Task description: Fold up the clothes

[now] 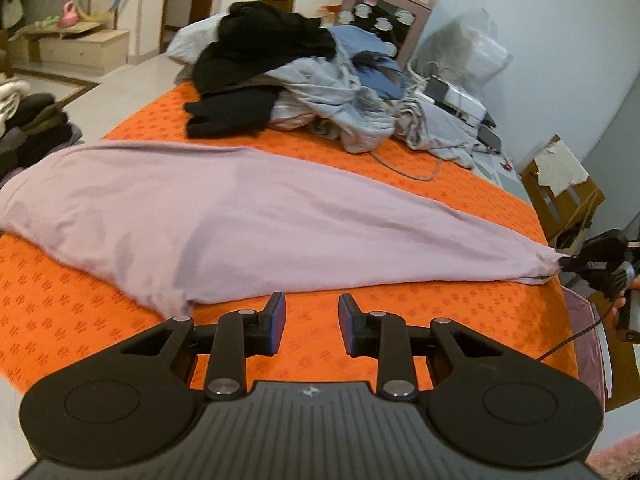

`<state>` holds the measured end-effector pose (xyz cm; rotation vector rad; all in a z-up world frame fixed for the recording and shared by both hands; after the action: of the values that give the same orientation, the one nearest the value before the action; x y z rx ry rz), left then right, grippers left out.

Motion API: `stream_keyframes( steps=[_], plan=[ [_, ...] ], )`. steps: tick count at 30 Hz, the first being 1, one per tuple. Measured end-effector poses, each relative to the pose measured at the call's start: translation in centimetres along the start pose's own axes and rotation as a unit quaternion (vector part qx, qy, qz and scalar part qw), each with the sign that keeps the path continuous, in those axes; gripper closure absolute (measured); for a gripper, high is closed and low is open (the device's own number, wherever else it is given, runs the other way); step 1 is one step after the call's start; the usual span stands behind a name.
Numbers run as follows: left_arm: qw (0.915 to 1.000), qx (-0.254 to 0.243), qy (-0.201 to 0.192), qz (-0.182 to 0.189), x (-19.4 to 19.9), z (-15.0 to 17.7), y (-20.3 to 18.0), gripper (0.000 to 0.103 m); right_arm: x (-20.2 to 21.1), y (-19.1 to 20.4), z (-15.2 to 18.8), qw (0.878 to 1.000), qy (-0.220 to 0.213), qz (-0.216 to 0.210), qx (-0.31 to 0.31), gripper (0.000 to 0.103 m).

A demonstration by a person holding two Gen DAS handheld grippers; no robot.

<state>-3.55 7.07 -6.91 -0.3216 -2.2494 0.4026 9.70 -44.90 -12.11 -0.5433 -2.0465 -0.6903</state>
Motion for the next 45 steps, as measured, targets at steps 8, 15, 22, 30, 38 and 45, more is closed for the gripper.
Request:
stream_keyframes(
  steps=[8, 15, 22, 30, 38, 45],
  plan=[
    [0.9995, 0.013, -0.025, -0.017, 2.2, 0.0, 2.1, 0.070, 4.4, 6.5, 1.3, 0.992, -0.051, -0.052, 0.099, 0.096],
    [0.9975, 0.037, -0.045, -0.041, 4.4, -0.8, 5.8, 0.070, 8.1, 15.6, 6.0, 0.965, -0.072, -0.114, 0.225, 0.096],
    [0.9970, 0.031, -0.050, -0.051, 7.2, -2.9, 11.6, 0.070, 8.7, 24.3, 13.1, 0.943, -0.036, -0.160, 0.290, 0.096],
    [0.9974, -0.003, -0.046, -0.055, 9.6, -7.5, 20.3, 0.070, 8.7, 31.9, 21.5, 0.934, -0.008, -0.167, 0.315, 0.096],
    [0.9969, 0.010, -0.045, -0.063, 10.4, -10.6, 28.8, 0.070, 9.8, 38.6, 29.3, 0.919, -0.006, -0.169, 0.356, 0.096],
    [0.9968, 0.025, -0.049, -0.058, 11.0, -12.3, 32.9, 0.067, 12.0, 44.4, 34.7, 0.879, -0.010, -0.192, 0.437, 0.096]
  ],
)
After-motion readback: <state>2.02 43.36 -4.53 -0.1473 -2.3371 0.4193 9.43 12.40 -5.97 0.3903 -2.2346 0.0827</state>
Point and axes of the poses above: each gripper's, at about its wrist camera, not at the fingertips, and x roughly against the way its jaws point, y to its left, z to its underside, the point moved 2 cm from there along -x, roughly the way its jaws point, and after that the axes turned 11 degrees about z, right-handed, at the moved point
